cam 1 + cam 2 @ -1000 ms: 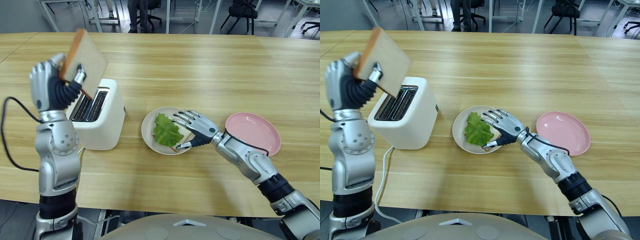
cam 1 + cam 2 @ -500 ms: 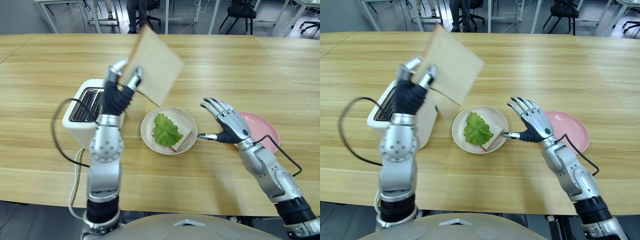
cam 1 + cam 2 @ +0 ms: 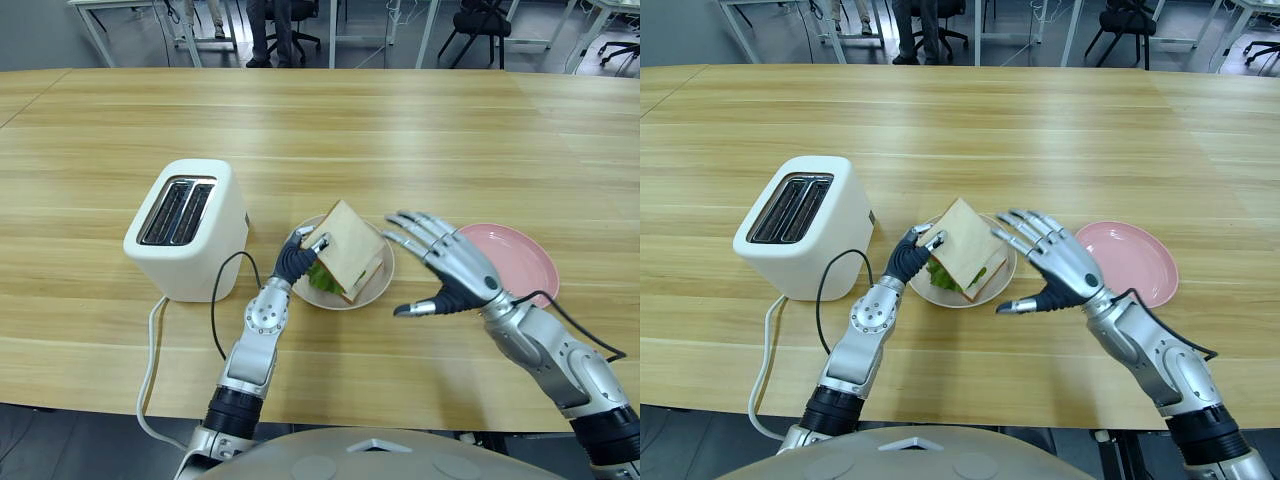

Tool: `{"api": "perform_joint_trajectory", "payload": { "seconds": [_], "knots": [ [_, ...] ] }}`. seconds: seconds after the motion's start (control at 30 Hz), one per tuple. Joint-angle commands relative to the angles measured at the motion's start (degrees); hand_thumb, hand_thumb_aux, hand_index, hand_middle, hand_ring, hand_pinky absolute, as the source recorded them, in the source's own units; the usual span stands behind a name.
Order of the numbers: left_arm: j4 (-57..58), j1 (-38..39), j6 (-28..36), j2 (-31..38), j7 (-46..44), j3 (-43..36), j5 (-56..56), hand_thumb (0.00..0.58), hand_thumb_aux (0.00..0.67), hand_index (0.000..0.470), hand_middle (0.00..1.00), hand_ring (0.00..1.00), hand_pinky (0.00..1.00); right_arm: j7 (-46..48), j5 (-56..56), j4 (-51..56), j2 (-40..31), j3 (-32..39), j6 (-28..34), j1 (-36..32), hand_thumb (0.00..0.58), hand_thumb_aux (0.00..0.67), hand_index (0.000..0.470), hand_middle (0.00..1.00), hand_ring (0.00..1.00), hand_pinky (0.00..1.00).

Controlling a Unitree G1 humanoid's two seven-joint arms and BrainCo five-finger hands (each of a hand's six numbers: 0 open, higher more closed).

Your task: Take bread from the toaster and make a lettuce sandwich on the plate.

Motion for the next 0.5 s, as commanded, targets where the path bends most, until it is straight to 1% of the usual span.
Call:
{"api": "perform_joint_trajectory", "payload": {
  "seconds": [0.03,0.27,0.5],
  "knots": [
    [5.3,-1.7,-1.4,0.4,-0.2,0.3,-1.0,0.58,0.67,0.46,1.0,1.0,1.0,4.7,-1.6,1.1,0.0,3.8,-1.1,-0.6,0.0,0.0,0.0,0.0,0.0,0.0],
    [11.3,-3.7,-3.0,0.9,1.1,0.0,0.1,0.58,0.67,0.46,1.0,1.0,1.0,10.7,-4.2,5.5,2.9,9.5,1.3,-4.5,0.0,0.0,0.0,0.0,0.0,0.0],
    [15.8,-5.8,-4.8,0.6,2.8,-1.3,1.7,0.58,0.67,0.46,1.0,1.0,1.0,10.9,-10.0,12.4,7.3,14.1,5.8,-11.1,0.0,0.0,0.0,0.0,0.0,0.0]
  ]
}}
